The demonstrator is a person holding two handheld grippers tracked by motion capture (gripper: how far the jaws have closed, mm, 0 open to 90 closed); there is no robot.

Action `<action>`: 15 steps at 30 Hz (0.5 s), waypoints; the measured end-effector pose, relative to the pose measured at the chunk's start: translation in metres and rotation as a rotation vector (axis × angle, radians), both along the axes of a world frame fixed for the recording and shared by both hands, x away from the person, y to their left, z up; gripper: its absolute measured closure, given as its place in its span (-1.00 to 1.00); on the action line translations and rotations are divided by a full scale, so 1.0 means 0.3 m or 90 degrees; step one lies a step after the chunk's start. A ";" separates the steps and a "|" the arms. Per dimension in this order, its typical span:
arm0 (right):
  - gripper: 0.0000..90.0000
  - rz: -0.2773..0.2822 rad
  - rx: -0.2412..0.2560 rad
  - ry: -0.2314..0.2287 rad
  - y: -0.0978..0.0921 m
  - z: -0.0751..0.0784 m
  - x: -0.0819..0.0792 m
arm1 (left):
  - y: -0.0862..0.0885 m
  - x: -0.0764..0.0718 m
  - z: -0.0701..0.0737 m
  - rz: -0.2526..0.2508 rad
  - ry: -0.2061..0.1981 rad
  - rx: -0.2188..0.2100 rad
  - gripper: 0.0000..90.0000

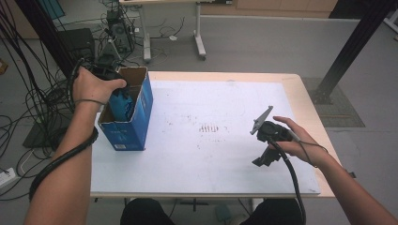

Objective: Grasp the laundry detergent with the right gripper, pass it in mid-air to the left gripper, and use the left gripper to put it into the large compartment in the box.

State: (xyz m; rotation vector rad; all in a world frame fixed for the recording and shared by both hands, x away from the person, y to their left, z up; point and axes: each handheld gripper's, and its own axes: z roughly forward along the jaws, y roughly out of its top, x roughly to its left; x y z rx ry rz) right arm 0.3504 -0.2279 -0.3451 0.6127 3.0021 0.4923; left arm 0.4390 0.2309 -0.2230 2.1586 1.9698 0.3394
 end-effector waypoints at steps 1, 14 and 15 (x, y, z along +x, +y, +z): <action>-0.91 0.000 0.001 -0.001 0.000 0.000 -0.001 | 0.001 0.000 -0.007 0.000 0.000 0.000 -0.16; -0.91 -0.003 -0.002 0.001 -0.003 0.003 -0.001 | 0.000 0.000 -0.090 -0.001 0.017 -0.007 -0.16; -0.91 -0.004 -0.001 0.002 -0.003 0.003 -0.001 | -0.001 0.000 -0.095 0.000 0.018 -0.006 -0.16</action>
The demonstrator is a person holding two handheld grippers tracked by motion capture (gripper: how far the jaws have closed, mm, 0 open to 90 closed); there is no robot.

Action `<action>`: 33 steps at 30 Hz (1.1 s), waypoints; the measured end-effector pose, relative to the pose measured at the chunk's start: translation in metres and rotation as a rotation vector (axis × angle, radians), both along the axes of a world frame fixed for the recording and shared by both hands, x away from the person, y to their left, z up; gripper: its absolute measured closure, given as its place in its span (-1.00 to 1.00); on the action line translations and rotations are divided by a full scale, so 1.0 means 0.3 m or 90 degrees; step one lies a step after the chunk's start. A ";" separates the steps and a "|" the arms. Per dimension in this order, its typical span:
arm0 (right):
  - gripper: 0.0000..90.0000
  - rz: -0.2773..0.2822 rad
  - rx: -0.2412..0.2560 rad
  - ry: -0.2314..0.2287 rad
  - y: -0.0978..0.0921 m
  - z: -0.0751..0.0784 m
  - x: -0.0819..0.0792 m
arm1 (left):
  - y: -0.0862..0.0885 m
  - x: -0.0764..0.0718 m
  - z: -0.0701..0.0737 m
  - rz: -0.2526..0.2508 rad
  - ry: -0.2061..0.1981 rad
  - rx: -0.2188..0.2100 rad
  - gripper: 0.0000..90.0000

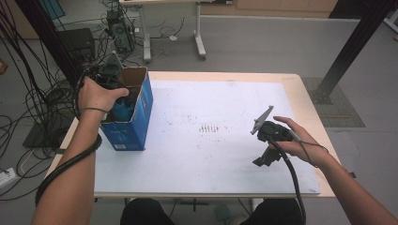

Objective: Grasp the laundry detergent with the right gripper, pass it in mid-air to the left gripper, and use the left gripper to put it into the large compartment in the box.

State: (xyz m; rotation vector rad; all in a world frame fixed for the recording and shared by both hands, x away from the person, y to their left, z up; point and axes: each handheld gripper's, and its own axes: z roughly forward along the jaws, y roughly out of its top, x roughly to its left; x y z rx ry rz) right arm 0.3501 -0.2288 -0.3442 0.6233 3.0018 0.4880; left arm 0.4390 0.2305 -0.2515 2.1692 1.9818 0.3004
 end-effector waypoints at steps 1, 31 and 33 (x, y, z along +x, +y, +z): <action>-0.91 0.000 -0.001 0.000 0.000 0.000 0.000 | -0.002 0.000 -0.004 0.002 0.001 0.001 -0.16; -0.91 -0.002 0.004 0.002 -0.005 -0.003 -0.003 | -0.002 -0.007 -0.050 0.002 0.006 0.003 -0.16; -0.91 0.000 0.003 0.000 -0.004 -0.003 -0.002 | -0.002 -0.006 -0.050 0.002 0.007 0.004 -0.16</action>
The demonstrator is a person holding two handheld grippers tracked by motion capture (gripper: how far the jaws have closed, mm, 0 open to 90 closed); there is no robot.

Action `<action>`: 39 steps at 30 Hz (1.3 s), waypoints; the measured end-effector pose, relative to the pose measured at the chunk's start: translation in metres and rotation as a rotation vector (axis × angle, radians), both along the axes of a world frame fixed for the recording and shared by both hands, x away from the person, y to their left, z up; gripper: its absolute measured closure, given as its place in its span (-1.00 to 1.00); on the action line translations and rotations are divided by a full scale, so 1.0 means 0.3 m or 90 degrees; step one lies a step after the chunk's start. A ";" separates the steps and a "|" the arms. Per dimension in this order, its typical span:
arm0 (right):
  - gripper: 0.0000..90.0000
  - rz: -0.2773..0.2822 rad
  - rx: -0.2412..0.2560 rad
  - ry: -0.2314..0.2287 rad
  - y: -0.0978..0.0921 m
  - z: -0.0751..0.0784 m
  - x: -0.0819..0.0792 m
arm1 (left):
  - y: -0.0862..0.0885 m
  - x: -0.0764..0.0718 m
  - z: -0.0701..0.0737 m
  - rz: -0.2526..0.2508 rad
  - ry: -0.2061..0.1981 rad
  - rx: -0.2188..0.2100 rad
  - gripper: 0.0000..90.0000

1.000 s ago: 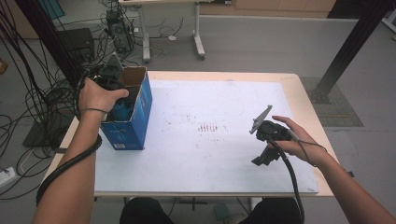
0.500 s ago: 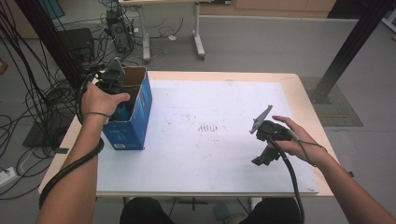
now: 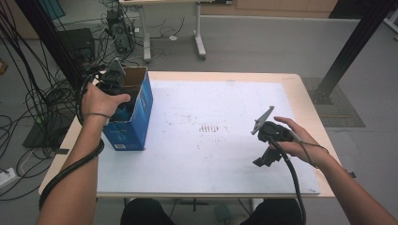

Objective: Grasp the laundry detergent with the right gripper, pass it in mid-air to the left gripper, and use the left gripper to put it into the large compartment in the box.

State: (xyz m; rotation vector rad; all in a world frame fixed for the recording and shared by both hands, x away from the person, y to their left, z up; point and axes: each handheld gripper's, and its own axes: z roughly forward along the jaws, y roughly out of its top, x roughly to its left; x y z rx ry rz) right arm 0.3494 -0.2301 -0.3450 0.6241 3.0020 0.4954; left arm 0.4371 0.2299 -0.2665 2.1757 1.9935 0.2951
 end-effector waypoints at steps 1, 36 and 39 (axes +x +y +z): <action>-0.91 -0.001 0.001 0.000 0.001 0.000 0.000 | 0.000 0.000 0.000 0.000 0.000 0.000 -0.16; -0.91 -0.008 0.002 -0.003 -0.012 0.006 -0.004 | 0.005 -0.001 -0.001 0.010 0.000 -0.006 -0.16; -0.91 -0.008 0.002 -0.003 -0.012 0.005 -0.004 | 0.005 0.000 -0.001 0.010 0.000 -0.006 -0.16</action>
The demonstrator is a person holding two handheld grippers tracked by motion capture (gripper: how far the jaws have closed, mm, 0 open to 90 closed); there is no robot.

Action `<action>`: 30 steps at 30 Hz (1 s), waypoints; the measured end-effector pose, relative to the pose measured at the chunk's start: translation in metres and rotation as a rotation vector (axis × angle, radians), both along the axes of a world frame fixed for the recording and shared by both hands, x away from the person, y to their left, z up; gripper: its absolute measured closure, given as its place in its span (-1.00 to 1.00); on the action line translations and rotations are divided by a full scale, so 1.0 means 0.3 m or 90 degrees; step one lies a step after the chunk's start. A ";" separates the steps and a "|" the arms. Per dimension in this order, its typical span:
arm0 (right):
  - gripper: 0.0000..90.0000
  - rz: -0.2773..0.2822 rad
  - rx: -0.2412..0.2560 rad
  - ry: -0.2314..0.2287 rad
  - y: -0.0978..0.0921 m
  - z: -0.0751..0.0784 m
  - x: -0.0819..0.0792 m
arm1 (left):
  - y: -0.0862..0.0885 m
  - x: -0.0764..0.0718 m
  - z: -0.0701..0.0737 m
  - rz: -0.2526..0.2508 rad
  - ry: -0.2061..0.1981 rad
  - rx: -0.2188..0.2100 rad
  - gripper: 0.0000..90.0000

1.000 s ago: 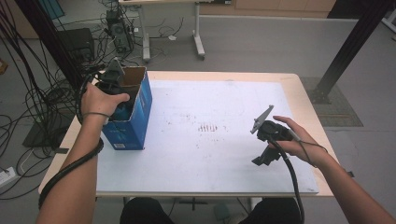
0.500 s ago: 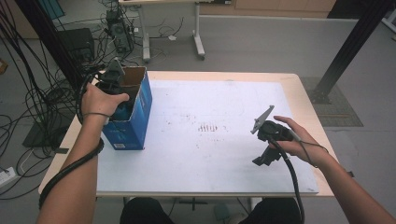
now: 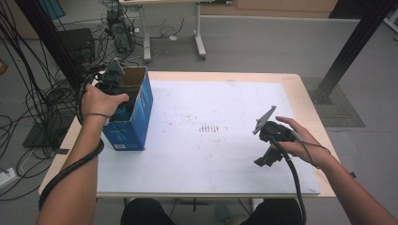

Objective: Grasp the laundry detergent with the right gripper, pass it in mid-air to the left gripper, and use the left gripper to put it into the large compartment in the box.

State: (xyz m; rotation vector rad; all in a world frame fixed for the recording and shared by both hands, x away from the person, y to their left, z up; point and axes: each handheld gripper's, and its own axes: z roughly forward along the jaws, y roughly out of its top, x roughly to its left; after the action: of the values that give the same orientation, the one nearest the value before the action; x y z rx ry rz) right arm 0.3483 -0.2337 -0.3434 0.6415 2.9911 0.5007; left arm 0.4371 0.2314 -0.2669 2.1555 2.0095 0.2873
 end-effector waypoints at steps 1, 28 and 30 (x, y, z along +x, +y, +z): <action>-0.91 0.000 0.000 0.001 0.000 0.000 0.000 | 0.000 0.000 0.000 -0.001 0.001 0.001 -0.16; -0.91 0.001 0.003 0.001 0.001 -0.004 0.000 | -0.003 0.002 -0.001 0.003 0.000 0.002 -0.16; -0.91 0.000 0.002 0.001 0.001 -0.004 0.000 | -0.002 0.001 0.000 0.004 0.000 0.001 -0.16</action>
State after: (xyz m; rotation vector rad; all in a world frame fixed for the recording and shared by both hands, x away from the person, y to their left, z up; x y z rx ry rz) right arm 0.3483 -0.2336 -0.3447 0.6423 2.9930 0.5042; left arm 0.4373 0.2308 -0.2669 2.1506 2.0177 0.2902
